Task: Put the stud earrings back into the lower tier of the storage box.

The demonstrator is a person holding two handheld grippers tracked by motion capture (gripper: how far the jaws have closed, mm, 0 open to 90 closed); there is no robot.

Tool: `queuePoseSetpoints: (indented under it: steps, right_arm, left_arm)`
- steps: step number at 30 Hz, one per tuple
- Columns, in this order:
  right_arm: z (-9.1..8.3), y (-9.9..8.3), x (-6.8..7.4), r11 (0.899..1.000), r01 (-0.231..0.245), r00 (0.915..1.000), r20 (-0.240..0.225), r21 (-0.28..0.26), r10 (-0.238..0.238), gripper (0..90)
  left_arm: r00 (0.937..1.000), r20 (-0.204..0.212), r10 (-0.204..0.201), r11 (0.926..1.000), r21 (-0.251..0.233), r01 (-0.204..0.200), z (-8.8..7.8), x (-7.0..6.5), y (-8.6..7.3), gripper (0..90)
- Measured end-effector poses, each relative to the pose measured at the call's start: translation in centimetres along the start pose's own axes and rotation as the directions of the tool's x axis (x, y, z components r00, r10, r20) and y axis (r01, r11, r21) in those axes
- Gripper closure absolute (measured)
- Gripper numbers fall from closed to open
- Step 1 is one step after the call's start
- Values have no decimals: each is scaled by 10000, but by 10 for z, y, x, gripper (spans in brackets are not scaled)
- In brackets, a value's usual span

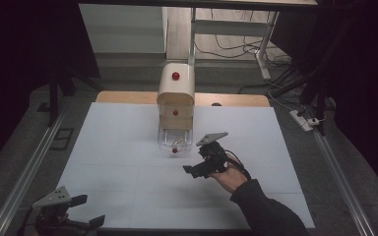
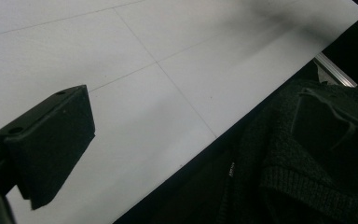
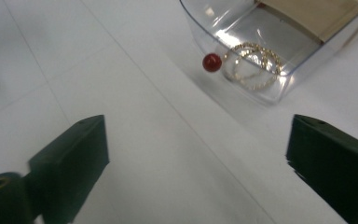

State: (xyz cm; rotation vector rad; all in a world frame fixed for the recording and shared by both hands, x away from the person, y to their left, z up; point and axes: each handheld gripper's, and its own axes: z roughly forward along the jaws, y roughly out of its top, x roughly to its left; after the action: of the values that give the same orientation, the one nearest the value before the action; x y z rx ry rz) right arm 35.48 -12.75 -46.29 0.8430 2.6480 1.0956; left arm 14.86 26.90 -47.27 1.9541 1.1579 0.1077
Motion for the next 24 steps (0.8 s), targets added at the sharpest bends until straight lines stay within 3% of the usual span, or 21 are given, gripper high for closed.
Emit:
queuePoseSetpoints:
  steps: [18, 24]
  right_arm:
    - [-38, -42, 10, 9996, 247, 9997, 93, -119, -246, 13]
    - [-49, -55, 13, 9994, 334, 9992, 216, 130, -337, 13]
  left_arm:
    - [10000, 6, -53, 10000, -2, 53, 0, 1, 0, 0]
    - [10000, 1, -45, 10000, -4, 45, 0, 0, 0, 0]
